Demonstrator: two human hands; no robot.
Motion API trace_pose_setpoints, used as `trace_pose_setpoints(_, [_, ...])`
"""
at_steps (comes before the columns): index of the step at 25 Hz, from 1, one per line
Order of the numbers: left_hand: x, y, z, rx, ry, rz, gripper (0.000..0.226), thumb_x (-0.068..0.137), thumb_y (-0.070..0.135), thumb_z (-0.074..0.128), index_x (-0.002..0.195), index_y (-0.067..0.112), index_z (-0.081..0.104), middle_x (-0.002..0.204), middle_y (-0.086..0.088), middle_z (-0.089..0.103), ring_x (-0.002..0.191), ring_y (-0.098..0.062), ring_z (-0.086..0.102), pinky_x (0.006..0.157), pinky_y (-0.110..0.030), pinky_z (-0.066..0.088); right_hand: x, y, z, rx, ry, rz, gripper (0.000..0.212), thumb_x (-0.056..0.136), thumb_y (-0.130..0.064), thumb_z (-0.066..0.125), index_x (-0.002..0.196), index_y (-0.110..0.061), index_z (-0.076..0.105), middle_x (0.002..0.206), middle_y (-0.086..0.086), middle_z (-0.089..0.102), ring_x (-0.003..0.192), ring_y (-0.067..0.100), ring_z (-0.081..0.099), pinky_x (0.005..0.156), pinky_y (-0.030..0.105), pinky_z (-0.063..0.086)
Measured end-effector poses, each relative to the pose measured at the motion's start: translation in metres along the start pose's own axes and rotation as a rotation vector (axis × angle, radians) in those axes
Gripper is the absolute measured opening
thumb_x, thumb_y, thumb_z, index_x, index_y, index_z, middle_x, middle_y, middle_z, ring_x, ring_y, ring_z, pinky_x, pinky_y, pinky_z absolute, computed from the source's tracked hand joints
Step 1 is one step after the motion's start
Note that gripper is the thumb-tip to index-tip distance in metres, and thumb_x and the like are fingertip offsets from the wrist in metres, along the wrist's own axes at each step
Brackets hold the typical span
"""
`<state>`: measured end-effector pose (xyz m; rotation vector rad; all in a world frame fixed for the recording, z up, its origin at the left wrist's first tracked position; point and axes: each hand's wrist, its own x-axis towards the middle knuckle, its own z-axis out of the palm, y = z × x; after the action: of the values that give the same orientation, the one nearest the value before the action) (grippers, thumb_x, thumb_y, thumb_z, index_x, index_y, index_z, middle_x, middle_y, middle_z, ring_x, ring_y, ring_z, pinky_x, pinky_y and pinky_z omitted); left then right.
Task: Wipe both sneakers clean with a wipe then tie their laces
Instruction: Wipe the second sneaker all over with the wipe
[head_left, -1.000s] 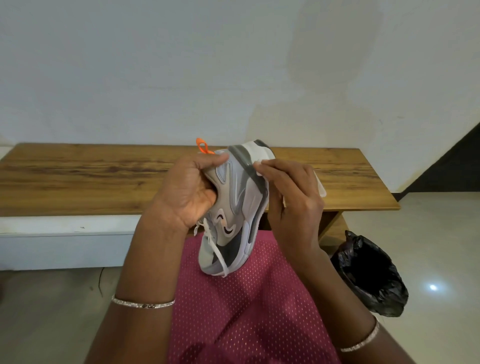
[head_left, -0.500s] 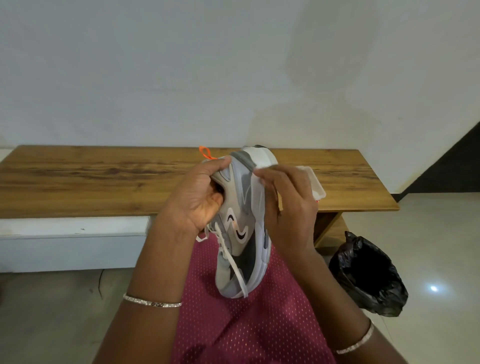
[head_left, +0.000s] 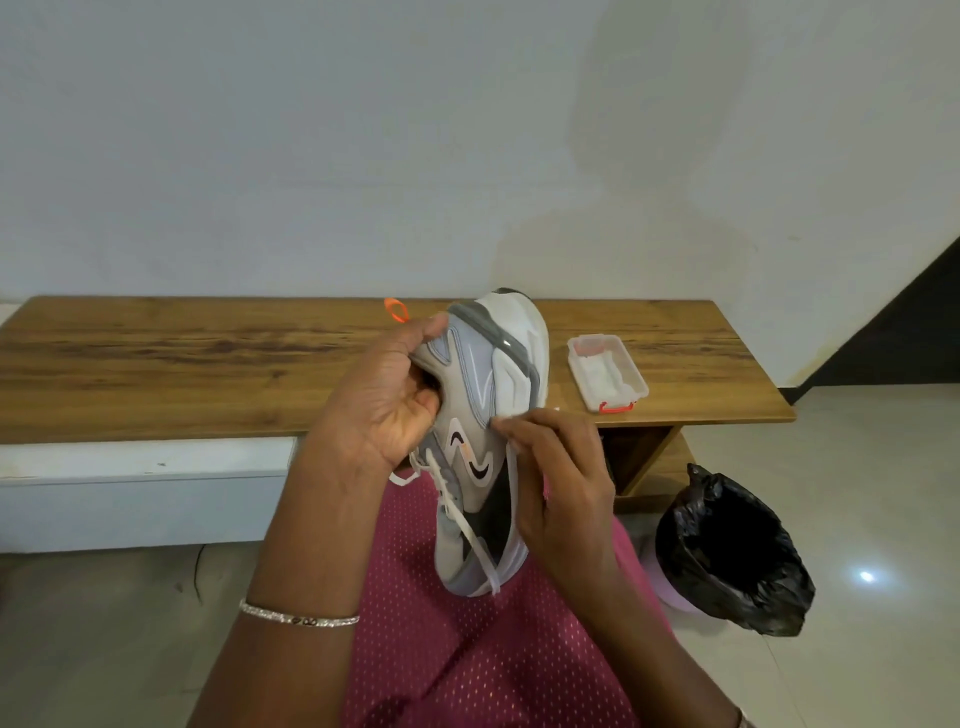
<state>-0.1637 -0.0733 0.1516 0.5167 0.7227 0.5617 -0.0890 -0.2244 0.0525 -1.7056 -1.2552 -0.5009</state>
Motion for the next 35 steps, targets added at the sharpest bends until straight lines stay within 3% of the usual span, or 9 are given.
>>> trace_pose_setpoints(6, [0.000,-0.010,-0.001,0.025,-0.103,-0.098,0.040,0.093,0.012,0.065,0.130,-0.002,0.062,0.122,-0.021,0.070,0.108,-0.029,0.071,0.094,-0.041,0.058,0.037,-0.022,0.003,0.070,0.074,-0.069,0.022,0.089,0.006,0.066,0.109,0.000,0.071,0.107,0.014,0.068,0.100,0.025,0.063,0.085,0.033,0.051])
trace_pose_setpoints(12, [0.003,-0.008,0.000,0.001,-0.083,-0.052,0.044,0.092,0.010,0.065,0.134,-0.001,0.060,0.126,-0.017,0.070,0.118,-0.023,0.067,0.106,-0.035,0.051,-0.008,-0.031,0.011,-0.093,-0.113,-0.292,0.016,0.091,-0.003,0.070,0.106,0.001,0.071,0.108,0.013,0.071,0.101,0.026,0.062,0.091,0.032,0.051])
trace_pose_setpoints(14, [0.002,-0.009,0.003,0.014,-0.093,-0.061,0.041,0.093,0.010,0.064,0.132,-0.002,0.061,0.127,-0.018,0.069,0.116,-0.023,0.067,0.103,-0.035,0.052,0.000,-0.030,0.009,-0.119,-0.079,-0.328,0.013,0.091,-0.003,0.070,0.104,0.002,0.071,0.106,0.014,0.071,0.101,0.025,0.062,0.091,0.033,0.051])
trace_pose_setpoints(19, [0.002,-0.012,-0.002,0.041,-0.113,-0.110,0.042,0.092,0.011,0.065,0.132,-0.002,0.060,0.126,-0.022,0.068,0.116,-0.031,0.068,0.095,-0.046,0.057,0.036,-0.021,0.002,-0.098,0.101,-0.198,0.034,0.105,-0.020,0.048,0.099,0.001,0.073,0.102,0.014,0.070,0.095,0.027,0.064,0.085,0.030,0.051])
trace_pose_setpoints(25, [-0.001,-0.010,-0.003,0.052,-0.064,-0.036,0.022,0.092,0.007,0.064,0.114,0.003,0.069,0.106,-0.013,0.077,0.099,-0.022,0.073,0.094,-0.037,0.057,-0.005,-0.010,0.002,-0.117,-0.030,-0.195,0.040,0.107,-0.028,0.042,0.109,-0.002,0.072,0.110,0.012,0.067,0.103,0.022,0.058,0.085,0.028,0.051])
trace_pose_setpoints(28, [-0.008,-0.011,0.002,0.144,-0.076,-0.015,0.011,0.095,0.013,0.063,0.098,0.007,0.071,0.094,-0.010,0.078,0.088,-0.019,0.074,0.086,-0.034,0.059,0.008,-0.001,-0.003,-0.160,0.003,-0.199,0.027,0.103,-0.016,0.051,0.105,0.000,0.073,0.106,0.014,0.067,0.100,0.024,0.059,0.084,0.029,0.050])
trace_pose_setpoints(30, [-0.014,-0.013,0.006,0.178,-0.106,-0.014,0.018,0.095,0.023,0.065,0.098,0.008,0.073,0.097,-0.011,0.078,0.088,-0.020,0.075,0.087,-0.035,0.058,0.036,0.001,-0.008,-0.196,0.141,-0.180,0.019,0.099,-0.009,0.059,0.102,0.002,0.074,0.102,0.016,0.067,0.095,0.025,0.059,0.084,0.025,0.046])
trace_pose_setpoints(32, [-0.019,-0.014,0.008,0.179,-0.133,-0.007,0.027,0.096,0.034,0.064,0.096,0.009,0.074,0.097,-0.010,0.079,0.086,-0.018,0.077,0.083,-0.033,0.057,0.064,0.000,-0.015,-0.208,0.241,-0.133,0.031,0.104,-0.016,0.050,0.102,0.003,0.074,0.101,0.018,0.067,0.096,0.024,0.056,0.082,0.025,0.043])
trace_pose_setpoints(35, [-0.023,-0.016,0.009,0.204,-0.176,0.015,0.045,0.095,0.048,0.060,0.107,0.007,0.073,0.108,-0.012,0.077,0.097,-0.020,0.076,0.089,-0.035,0.055,0.081,0.003,-0.018,-0.170,0.231,-0.113,0.037,0.105,-0.020,0.043,0.105,0.000,0.074,0.105,0.017,0.066,0.098,0.026,0.056,0.080,0.026,0.044])
